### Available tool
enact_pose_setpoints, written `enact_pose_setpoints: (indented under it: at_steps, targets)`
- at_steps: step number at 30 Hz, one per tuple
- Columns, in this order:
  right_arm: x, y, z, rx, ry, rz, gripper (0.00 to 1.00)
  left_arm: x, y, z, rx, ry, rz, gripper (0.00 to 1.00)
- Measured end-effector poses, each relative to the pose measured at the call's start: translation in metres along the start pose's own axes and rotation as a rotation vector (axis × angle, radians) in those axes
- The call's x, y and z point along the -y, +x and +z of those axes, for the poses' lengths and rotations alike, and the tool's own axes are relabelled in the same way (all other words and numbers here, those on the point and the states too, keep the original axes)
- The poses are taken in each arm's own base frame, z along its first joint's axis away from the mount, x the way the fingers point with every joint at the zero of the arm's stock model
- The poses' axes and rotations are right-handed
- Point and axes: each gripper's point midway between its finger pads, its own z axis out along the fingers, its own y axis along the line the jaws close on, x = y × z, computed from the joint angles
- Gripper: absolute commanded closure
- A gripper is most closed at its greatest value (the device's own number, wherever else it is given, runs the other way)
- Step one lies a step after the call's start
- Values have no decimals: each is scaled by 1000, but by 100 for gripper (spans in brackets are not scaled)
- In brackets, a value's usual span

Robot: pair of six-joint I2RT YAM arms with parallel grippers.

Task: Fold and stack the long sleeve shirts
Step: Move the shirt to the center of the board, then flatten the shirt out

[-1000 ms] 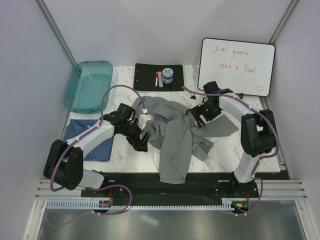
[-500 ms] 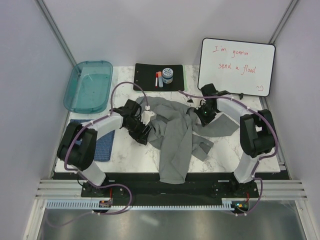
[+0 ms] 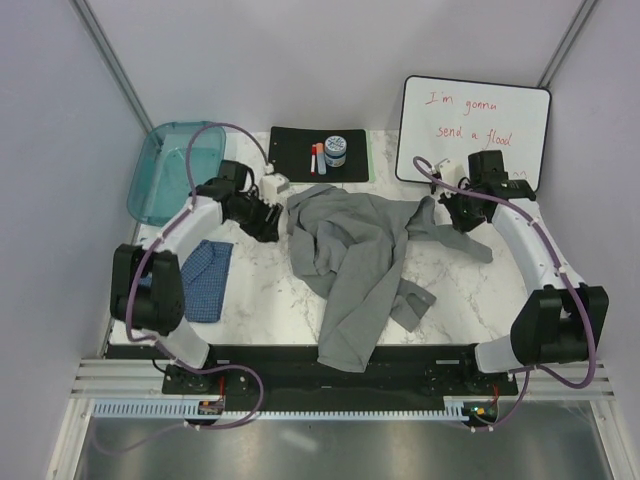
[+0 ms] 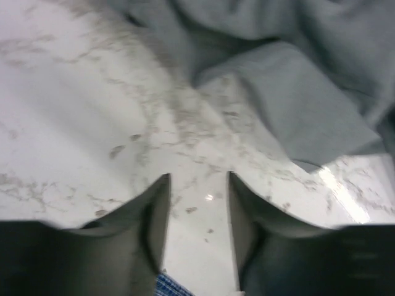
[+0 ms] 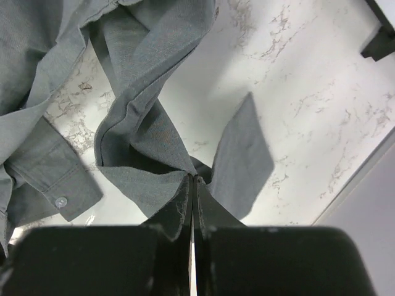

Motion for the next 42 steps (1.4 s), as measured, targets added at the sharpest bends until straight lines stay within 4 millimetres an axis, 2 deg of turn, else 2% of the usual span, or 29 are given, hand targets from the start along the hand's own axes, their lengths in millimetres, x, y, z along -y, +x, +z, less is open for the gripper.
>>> enact_pose_setpoints:
  at_steps: [1,2,3,4,6,7,9,11,13,16,22,25,26,28,29,30,31,34,36,38,39,42]
  targets:
    - [0,-1,-3,6,6,-3,100,19,-2,-5,13,34,43,35]
    - [2,-1,-8,12,19,-3,100,46,0,-10,17,75,95,17]
    - [3,-1,-8,11,22,-1,100,77,3,-13,19,128,156,17]
    - [5,0,-10,8,29,3,100,117,9,-16,19,201,241,16]
    - [11,-2,-15,7,45,17,100,188,28,-22,3,354,380,12]
    - [14,-5,-19,14,54,24,100,216,41,-24,-15,418,432,12]
    - [20,-16,-28,43,72,31,100,244,61,-24,-58,485,470,12]
    - [25,-27,-37,76,86,34,100,258,77,-20,-107,513,459,12]
    - [28,-36,-44,102,98,36,100,268,81,-15,-122,517,448,12]
    - [27,-38,-45,107,94,36,100,279,78,-2,-125,516,431,15]
    - [22,-31,-48,86,77,50,100,295,63,36,-166,520,353,20]
    - [20,-31,-52,95,74,65,100,301,61,54,-193,520,322,38]
    - [19,-32,-54,103,72,73,100,303,62,60,-205,525,313,51]
    - [18,-34,-60,116,73,87,100,307,66,66,-229,542,290,66]
    - [18,-36,-63,129,76,97,100,309,69,68,-241,551,279,83]
    - [19,-38,-66,140,81,105,100,310,70,67,-248,557,270,91]
    - [21,-40,-70,153,87,114,100,310,72,66,-254,563,264,97]
    - [35,-45,-85,196,128,157,100,306,70,63,-262,563,258,98]
    - [45,-48,-96,228,162,187,100,290,64,56,-257,545,240,98]
    - [53,-51,-105,259,191,209,100,257,47,45,-224,499,194,98]
    - [58,-52,-110,275,206,223,100,235,34,38,-201,465,163,98]
    - [69,-56,-126,322,247,254,100,149,-29,10,-53,321,76,98]
